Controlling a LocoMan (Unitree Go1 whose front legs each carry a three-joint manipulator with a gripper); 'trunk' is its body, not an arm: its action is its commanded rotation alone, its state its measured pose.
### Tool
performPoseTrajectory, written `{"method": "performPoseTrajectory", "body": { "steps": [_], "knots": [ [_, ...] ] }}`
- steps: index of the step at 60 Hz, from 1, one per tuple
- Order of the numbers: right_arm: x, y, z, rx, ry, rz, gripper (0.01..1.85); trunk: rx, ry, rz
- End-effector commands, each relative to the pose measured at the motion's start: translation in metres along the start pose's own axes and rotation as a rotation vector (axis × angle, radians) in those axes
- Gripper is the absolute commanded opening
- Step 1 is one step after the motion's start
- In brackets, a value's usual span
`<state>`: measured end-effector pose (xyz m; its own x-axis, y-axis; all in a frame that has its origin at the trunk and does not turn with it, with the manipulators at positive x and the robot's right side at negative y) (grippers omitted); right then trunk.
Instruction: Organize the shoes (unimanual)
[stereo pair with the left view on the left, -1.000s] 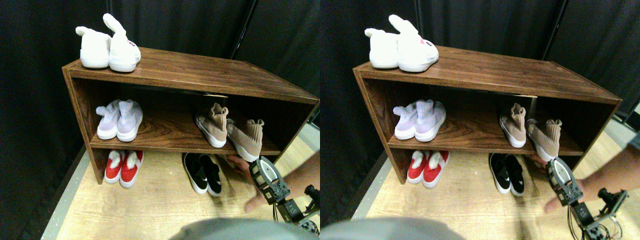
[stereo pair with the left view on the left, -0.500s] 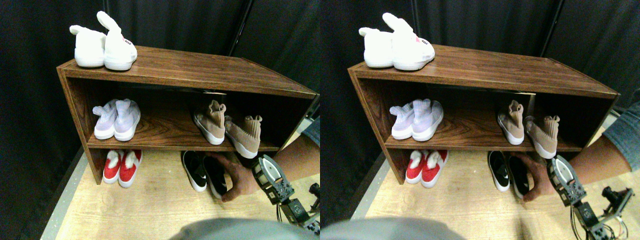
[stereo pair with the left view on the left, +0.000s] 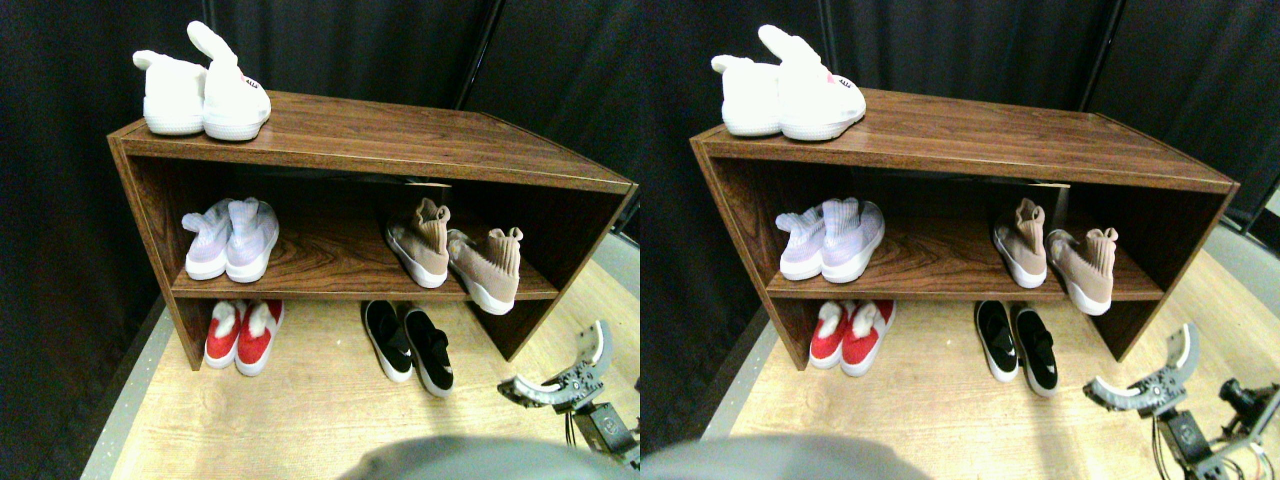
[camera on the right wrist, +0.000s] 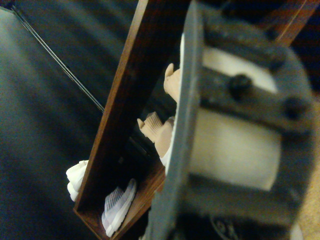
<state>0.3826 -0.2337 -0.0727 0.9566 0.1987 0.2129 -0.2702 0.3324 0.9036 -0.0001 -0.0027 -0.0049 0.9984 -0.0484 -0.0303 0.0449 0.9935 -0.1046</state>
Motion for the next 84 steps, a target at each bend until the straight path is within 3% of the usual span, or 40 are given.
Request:
{"method": "performPoseTrajectory", "body": {
  "steps": [1, 17, 31, 41, 52, 71, 84],
  "knots": [
    [0.005, 0.001, 0.001, 0.015, -0.019, 0.012, 1.67, -0.011, -0.008, -0.004],
    [0.031, -0.008, 0.005, -0.021, -0.011, -0.056, 1.69, -0.017, -0.010, 0.000],
    [0.056, -0.022, 0.004, 0.024, -0.039, -0.135, 1.60, -0.024, -0.010, 0.006],
    [0.073, -0.033, 0.001, 0.081, -0.048, -0.202, 1.67, -0.026, -0.010, 0.016],
    [0.092, -0.049, -0.003, 0.125, -0.048, -0.224, 1.64, -0.027, -0.011, 0.026],
    [0.103, -0.056, -0.006, 0.173, -0.062, -0.246, 1.66, -0.024, -0.011, 0.029],
    [0.094, -0.052, -0.002, 0.156, -0.046, -0.228, 1.65, -0.022, -0.010, 0.027]
  ]
}}
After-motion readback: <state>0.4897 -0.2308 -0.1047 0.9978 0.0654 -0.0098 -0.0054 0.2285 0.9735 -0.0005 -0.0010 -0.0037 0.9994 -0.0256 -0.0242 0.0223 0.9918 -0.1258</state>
